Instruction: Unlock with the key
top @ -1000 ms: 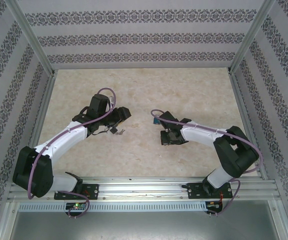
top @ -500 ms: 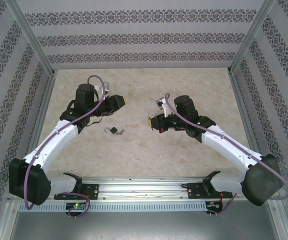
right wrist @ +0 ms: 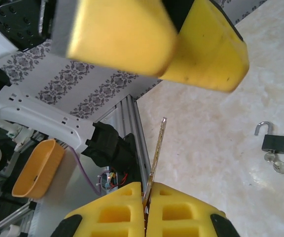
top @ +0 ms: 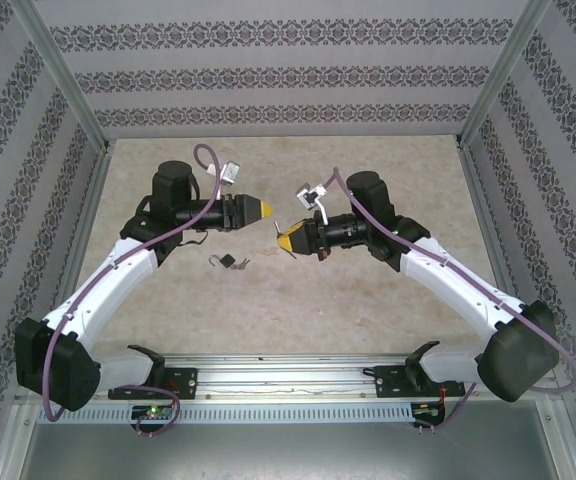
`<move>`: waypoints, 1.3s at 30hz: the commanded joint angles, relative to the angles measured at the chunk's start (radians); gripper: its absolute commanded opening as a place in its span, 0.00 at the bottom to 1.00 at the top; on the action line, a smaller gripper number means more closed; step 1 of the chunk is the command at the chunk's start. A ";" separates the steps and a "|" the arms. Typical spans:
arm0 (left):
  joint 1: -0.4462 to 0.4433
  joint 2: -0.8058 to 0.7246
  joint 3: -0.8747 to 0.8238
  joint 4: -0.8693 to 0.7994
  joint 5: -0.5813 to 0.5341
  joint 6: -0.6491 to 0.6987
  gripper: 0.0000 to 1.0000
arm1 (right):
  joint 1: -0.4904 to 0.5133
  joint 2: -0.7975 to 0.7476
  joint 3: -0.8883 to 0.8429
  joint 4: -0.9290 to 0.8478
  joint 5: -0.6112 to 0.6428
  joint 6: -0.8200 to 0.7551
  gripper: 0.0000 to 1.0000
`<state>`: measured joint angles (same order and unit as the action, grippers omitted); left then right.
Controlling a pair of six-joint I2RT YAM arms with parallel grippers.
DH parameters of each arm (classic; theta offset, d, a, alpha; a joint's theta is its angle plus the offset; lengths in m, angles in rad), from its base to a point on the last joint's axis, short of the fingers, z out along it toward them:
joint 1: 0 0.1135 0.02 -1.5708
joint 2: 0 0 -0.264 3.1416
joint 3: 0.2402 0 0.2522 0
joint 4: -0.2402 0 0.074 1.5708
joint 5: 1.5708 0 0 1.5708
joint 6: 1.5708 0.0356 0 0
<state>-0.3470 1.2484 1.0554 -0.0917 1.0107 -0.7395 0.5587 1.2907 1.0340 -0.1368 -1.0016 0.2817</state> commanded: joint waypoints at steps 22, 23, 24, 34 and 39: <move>-0.084 0.016 0.034 0.006 0.034 0.095 0.00 | -0.020 0.044 0.027 0.120 -0.072 0.100 0.14; -0.083 0.012 0.037 -0.011 -0.002 0.100 0.00 | -0.029 0.040 0.023 0.121 -0.048 0.107 0.24; -0.080 0.010 0.043 -0.028 -0.038 0.106 0.00 | -0.042 0.031 0.011 0.134 -0.021 0.119 0.32; -0.035 0.028 -0.011 0.122 -0.343 -0.069 0.00 | -0.103 -0.052 -0.239 0.592 0.397 0.467 0.46; -0.037 0.033 -0.059 0.294 -0.384 -0.168 0.00 | -0.095 0.011 -0.295 0.840 0.436 0.643 0.48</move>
<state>-0.3904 1.2819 1.0206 0.0418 0.6922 -0.8219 0.4561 1.2751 0.7597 0.4538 -0.6388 0.7769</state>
